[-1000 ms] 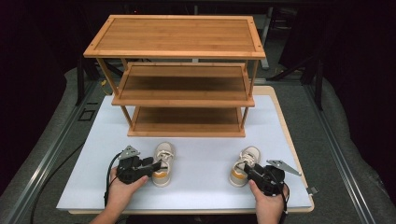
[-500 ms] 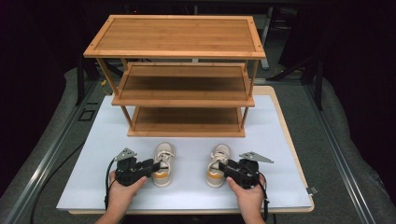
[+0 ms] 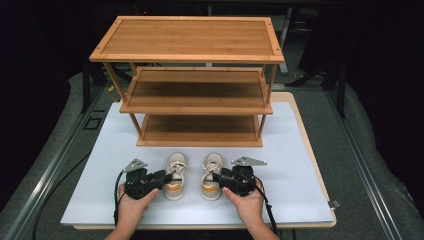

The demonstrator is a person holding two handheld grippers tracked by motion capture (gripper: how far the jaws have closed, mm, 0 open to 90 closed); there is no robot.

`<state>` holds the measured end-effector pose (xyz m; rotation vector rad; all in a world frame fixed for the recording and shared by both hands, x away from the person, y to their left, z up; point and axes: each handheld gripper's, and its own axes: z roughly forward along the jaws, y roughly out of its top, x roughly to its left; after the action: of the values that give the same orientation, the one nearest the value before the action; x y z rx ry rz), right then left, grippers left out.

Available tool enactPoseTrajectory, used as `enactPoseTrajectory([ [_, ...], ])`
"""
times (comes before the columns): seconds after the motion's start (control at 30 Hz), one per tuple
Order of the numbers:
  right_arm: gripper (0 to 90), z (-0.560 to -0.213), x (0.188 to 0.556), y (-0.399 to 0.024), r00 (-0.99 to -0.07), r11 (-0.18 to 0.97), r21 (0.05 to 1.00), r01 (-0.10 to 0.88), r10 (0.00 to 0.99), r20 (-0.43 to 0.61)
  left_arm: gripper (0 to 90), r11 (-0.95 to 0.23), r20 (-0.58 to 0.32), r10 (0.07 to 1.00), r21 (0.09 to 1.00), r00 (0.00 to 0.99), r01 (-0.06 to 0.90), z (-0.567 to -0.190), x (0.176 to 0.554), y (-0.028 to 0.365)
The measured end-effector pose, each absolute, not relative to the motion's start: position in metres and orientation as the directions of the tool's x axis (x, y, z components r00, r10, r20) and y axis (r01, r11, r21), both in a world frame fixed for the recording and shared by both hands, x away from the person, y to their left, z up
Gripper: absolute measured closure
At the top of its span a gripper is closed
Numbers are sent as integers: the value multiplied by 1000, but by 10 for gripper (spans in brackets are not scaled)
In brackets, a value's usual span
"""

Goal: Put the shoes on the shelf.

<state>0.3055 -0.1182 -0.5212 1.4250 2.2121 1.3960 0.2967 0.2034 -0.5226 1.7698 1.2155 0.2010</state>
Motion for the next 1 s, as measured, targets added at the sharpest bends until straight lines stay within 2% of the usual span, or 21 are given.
enactPoseTrajectory([
  [0.63,542,-525,316,-104,-600,170,764,622,730,327,592,-46,-403,759,751,512,659,-528,305,184],
  [0.87,544,-525,313,-102,-579,144,776,614,750,320,598,-45,-395,767,753,506,657,-528,302,180],
  [1.0,547,-525,309,-98,-571,162,785,598,773,275,597,-54,-392,767,750,508,660,-527,301,176],
])
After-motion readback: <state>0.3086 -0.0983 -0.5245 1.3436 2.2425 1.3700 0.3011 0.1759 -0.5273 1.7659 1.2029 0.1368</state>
